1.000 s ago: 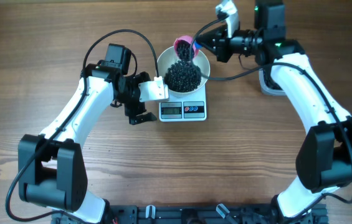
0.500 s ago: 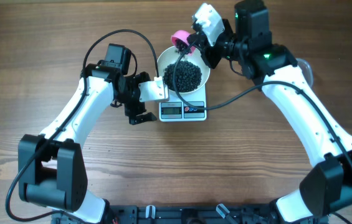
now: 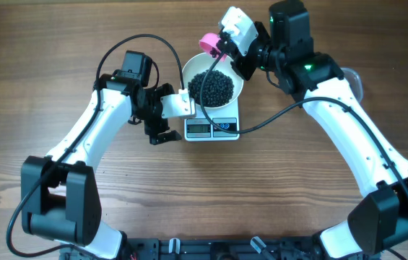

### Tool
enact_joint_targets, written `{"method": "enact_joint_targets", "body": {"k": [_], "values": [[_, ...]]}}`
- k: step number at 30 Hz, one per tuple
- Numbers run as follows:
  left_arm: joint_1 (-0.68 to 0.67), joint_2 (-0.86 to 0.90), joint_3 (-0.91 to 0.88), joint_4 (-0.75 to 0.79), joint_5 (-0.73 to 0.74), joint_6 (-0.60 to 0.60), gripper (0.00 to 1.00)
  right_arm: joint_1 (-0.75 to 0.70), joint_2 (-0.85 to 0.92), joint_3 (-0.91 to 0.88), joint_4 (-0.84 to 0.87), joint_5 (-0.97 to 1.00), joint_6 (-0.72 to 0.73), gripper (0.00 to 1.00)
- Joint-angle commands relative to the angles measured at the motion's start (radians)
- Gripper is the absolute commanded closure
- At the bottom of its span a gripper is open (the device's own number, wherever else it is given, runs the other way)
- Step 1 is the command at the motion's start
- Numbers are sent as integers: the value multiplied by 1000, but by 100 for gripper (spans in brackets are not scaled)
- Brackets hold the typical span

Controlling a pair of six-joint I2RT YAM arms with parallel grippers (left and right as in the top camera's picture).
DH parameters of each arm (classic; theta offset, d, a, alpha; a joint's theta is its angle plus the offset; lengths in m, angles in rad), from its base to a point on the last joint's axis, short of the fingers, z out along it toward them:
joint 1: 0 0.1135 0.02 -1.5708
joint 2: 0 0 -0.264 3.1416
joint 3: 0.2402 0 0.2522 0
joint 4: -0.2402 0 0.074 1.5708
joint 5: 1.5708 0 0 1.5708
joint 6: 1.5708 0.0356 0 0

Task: Scoop item into bowl and weigh 150g on scale
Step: 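Tilt the scoop over the bowl to pour beans, right gripper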

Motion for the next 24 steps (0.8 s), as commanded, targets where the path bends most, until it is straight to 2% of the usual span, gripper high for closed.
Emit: {"method": "enact_joint_targets", "body": {"k": [1,17,20,24], "values": [[0,-7,-7,0,23,-9,0,3,-24,27,0,14,-18,96],[0,-7,-7,0,23,-9,0,2,-24,24,-36,-17,-21,96],[-1,-7,-7,0,23,-9,0,0,-24,24,-40,24,-20,96],[-1,-7,-7,0,23,-9,0,0,-24,24,-48,-32,-21,96]]}}
